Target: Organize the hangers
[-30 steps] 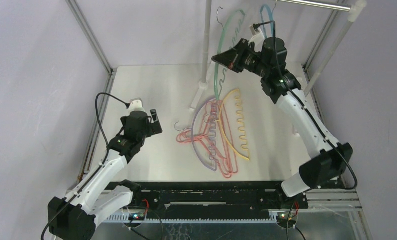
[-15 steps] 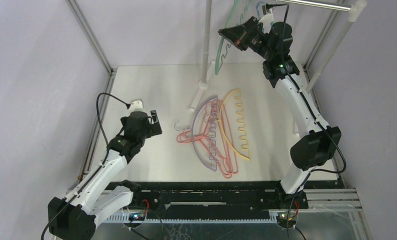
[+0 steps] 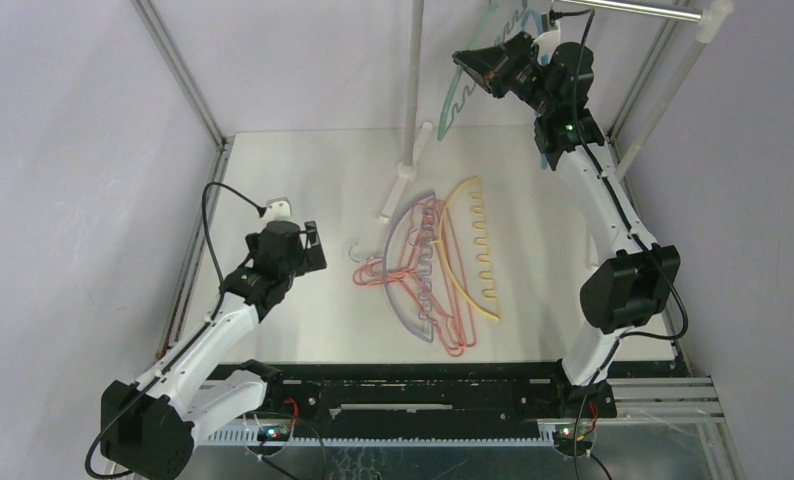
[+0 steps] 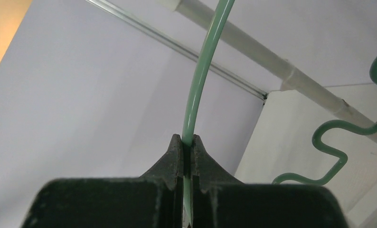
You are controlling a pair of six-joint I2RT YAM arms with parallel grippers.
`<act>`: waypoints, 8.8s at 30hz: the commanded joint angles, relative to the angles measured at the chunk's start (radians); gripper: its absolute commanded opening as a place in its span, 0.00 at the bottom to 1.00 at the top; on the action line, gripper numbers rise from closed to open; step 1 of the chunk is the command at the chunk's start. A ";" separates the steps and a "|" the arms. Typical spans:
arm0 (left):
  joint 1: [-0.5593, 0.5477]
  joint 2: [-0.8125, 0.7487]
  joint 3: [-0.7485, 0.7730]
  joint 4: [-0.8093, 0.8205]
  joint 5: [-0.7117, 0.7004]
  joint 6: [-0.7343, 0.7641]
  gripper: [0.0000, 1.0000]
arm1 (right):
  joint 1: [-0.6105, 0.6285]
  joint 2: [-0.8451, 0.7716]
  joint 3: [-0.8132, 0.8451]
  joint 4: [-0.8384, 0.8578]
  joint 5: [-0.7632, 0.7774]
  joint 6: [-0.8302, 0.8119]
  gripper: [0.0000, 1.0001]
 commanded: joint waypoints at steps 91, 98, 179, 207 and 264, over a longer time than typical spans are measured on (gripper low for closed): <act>-0.005 -0.068 -0.046 0.037 -0.004 -0.028 1.00 | 0.678 0.141 -0.491 -0.600 0.271 -0.893 0.56; -0.004 -0.058 -0.052 0.038 -0.005 -0.034 1.00 | 0.681 0.196 -0.477 -0.601 0.258 -0.887 0.56; -0.004 0.003 0.017 0.070 0.010 0.007 1.00 | 0.063 0.013 0.088 0.129 -0.270 -0.136 0.00; -0.004 0.053 0.025 0.079 0.006 0.014 0.99 | 0.055 0.054 0.045 0.146 -0.101 0.145 0.00; -0.005 0.075 0.009 0.126 0.090 -0.035 0.99 | 0.589 -0.386 -0.812 -0.651 0.628 -0.742 0.35</act>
